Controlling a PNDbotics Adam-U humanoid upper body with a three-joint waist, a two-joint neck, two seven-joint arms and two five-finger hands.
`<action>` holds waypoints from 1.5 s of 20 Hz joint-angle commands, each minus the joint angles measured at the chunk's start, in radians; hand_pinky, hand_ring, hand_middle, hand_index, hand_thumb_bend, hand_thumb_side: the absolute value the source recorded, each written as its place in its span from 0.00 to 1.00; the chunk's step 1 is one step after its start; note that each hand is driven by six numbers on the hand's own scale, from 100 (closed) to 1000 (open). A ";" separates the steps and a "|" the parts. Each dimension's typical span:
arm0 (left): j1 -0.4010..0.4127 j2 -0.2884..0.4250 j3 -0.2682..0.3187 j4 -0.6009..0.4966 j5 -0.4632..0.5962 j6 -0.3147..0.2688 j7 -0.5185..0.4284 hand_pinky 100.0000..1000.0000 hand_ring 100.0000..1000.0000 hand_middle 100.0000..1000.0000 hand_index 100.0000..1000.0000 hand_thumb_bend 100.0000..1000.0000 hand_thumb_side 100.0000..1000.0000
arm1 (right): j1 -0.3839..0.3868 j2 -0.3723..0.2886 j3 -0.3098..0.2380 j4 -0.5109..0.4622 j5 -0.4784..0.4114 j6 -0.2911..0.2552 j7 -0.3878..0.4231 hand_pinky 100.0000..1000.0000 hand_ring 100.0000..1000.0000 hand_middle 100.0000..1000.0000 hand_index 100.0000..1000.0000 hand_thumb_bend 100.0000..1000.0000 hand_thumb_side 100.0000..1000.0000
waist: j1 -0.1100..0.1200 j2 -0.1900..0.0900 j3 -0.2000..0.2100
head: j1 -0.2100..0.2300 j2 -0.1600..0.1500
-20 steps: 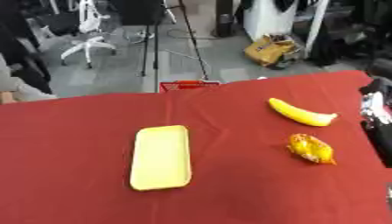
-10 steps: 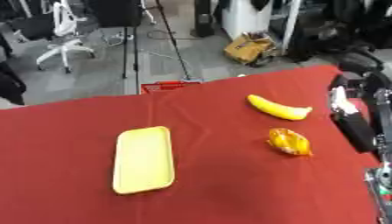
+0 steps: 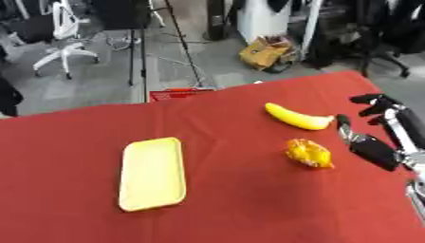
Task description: Pick up objects on the table and place them in the box.
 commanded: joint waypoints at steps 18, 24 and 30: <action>-0.005 0.024 0.001 -0.011 0.002 -0.002 -0.007 0.66 0.76 0.83 0.84 0.82 0.99 | -0.109 -0.103 0.047 0.200 0.250 -0.026 0.111 0.71 0.79 0.84 0.84 0.28 0.48 | -0.018 -0.004 0.009 | 0.008 -0.008; -0.004 0.022 0.000 -0.011 0.004 -0.002 -0.009 0.66 0.76 0.83 0.84 0.82 0.99 | -0.128 -0.097 0.059 0.209 0.252 -0.021 0.110 0.70 0.78 0.84 0.86 0.37 0.46 | -0.018 -0.004 0.009 | 0.003 -0.007; -0.004 0.022 -0.001 -0.010 0.005 -0.002 -0.010 0.66 0.76 0.83 0.84 0.82 0.99 | -0.164 -0.088 0.083 0.253 0.241 -0.034 0.128 0.69 0.77 0.83 0.87 0.43 0.45 | -0.017 -0.004 0.010 | -0.001 -0.006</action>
